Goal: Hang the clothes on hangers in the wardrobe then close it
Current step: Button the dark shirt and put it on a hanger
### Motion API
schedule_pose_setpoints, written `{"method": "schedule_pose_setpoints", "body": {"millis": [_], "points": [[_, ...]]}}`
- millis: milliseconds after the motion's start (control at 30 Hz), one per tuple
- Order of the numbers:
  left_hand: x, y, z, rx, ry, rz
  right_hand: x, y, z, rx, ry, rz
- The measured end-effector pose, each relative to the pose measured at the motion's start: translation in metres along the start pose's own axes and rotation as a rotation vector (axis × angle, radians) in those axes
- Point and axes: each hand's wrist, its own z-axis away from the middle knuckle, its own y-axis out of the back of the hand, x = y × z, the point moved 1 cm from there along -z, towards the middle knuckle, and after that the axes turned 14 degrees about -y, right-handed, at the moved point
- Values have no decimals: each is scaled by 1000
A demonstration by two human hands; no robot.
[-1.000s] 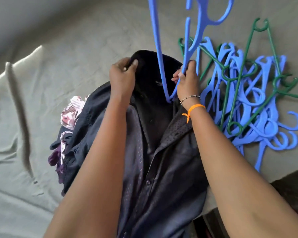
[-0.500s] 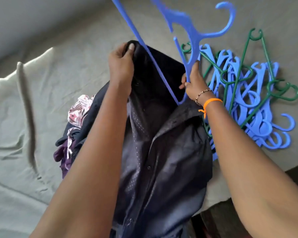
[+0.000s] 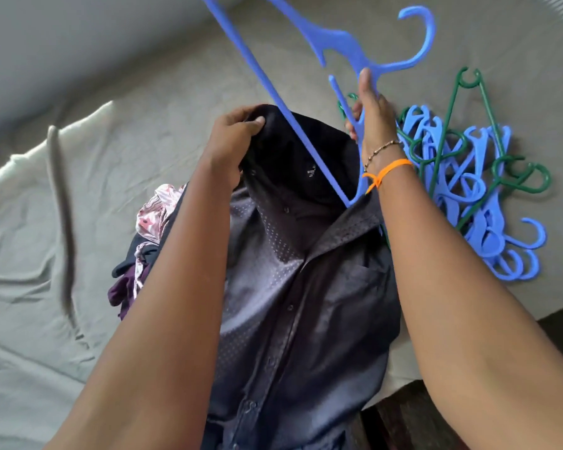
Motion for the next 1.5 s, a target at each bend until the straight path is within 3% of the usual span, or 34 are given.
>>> {"method": "schedule_pose_setpoints", "body": {"millis": [100,167,367,500,733,867,933,1133,1233,1333,1500], "points": [[4,8,-1,55,67,63,21,14,2,67,62,117],[8,10,1,34,110,101,35,26,1,110,99,202],[23,21,9,-21,294,332,51,51,-2,483,173,611],[24,42,13,-95,359,388,60,59,1,556,196,793],[24,52,11,-36,367,343,61,61,3,468,180,811],[30,48,12,-75,344,362,50,66,14,55,120,378],[26,48,10,-72,296,256,50,67,19,-68,68,266],[13,39,4,-178,-49,-722,68,63,23,118,87,510],[13,22,8,-104,-219,-1038,66,61,21,166,93,517],[14,13,14,-44,-349,-1147,66,66,17,257,89,542],[24,9,27,-63,-395,-1083,79,76,23,349,53,492]]}}
